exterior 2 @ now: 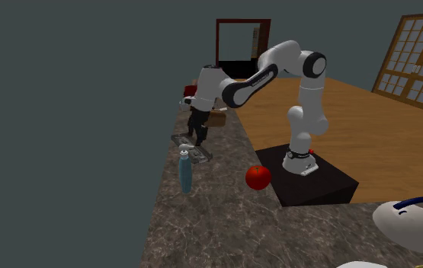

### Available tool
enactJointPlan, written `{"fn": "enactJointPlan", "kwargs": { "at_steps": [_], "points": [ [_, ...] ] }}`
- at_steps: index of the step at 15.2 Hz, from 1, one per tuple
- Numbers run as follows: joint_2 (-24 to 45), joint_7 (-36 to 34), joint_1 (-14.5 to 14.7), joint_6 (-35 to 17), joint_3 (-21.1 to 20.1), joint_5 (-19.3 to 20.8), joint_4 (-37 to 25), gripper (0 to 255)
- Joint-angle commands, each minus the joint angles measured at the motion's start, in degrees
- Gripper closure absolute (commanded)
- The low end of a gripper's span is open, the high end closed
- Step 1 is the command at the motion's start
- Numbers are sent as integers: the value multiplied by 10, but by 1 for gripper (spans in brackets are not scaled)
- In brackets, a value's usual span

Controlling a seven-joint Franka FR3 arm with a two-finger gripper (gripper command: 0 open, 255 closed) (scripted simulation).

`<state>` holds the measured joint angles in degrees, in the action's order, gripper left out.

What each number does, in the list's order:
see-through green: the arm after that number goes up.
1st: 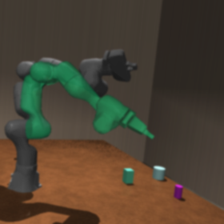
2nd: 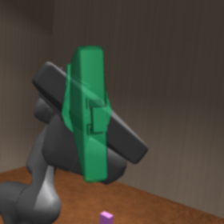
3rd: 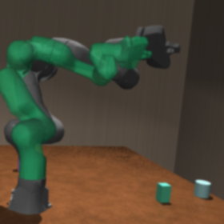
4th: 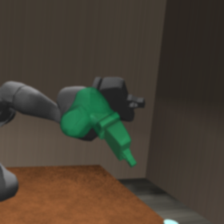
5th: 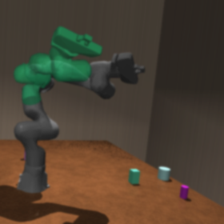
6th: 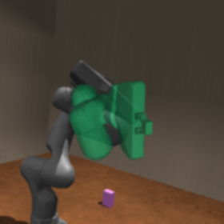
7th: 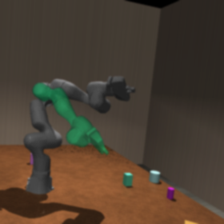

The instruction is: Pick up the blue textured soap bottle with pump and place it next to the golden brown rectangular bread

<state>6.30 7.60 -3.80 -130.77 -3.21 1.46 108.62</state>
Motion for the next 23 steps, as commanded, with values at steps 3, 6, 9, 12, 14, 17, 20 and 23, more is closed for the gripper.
{"fn": "enactJointPlan", "kwargs": {
  "at_steps": [3,6,9,12,14,17,20,23],
  "points": [
    [56,4,-1,-8,2,7,-50,0],
    [71,3,-1,-25,2,8,-48,0],
    [89,2,0,-45,3,10,-46,0],
    [89,2,0,-45,3,10,-46,0],
    [89,2,0,-45,3,10,-46,0],
    [89,2,0,-45,3,10,-46,0],
    [89,2,0,-45,3,10,-46,255],
    [89,2,0,-45,3,10,-46,255]
  ]
}}
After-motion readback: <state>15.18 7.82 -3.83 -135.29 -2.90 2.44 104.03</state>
